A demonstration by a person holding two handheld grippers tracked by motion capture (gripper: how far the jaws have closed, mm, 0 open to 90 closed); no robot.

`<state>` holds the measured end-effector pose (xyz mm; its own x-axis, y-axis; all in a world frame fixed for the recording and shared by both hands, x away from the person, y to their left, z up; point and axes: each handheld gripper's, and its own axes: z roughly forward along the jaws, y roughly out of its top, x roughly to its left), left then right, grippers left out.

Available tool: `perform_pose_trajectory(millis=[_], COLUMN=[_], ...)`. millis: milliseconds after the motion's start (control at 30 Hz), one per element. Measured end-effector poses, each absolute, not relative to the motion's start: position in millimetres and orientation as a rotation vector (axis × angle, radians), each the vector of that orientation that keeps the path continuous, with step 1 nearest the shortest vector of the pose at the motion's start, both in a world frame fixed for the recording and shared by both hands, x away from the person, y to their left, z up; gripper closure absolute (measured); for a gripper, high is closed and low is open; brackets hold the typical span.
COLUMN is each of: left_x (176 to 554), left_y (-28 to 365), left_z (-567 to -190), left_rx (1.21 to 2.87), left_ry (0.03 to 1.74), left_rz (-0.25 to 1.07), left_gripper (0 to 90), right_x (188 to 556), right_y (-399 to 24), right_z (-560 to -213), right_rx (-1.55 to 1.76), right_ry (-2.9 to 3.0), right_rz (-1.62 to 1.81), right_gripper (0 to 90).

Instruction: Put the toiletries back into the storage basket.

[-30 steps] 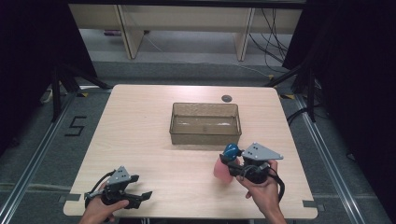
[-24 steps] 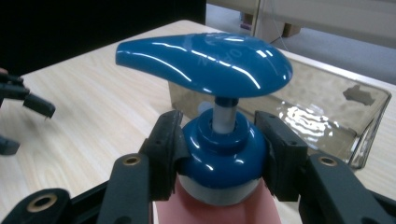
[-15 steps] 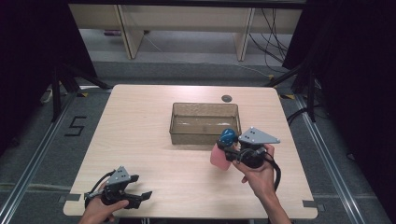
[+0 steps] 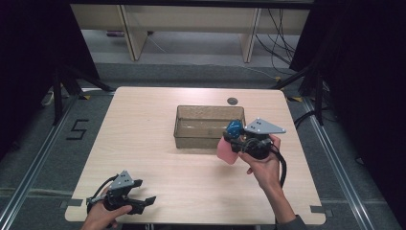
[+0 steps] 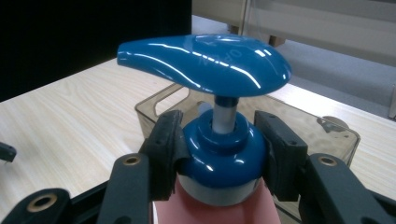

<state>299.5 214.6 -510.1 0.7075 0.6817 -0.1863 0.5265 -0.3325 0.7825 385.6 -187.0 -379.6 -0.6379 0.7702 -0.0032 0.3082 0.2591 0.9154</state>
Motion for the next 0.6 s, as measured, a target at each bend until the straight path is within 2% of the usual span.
perform_pose_trajectory(millis=[600], left_x=[300.0], left_y=[215.4], left_z=[-509.3], left_rx=[2.021], left_ry=[0.924], left_rz=[0.215], left_gripper=[15.6], right_x=[404.4], right_y=[-189.8], right_z=[-364.0], right_rx=[0.996], right_ry=[2.019], right_rz=[1.375], right_gripper=[53.3])
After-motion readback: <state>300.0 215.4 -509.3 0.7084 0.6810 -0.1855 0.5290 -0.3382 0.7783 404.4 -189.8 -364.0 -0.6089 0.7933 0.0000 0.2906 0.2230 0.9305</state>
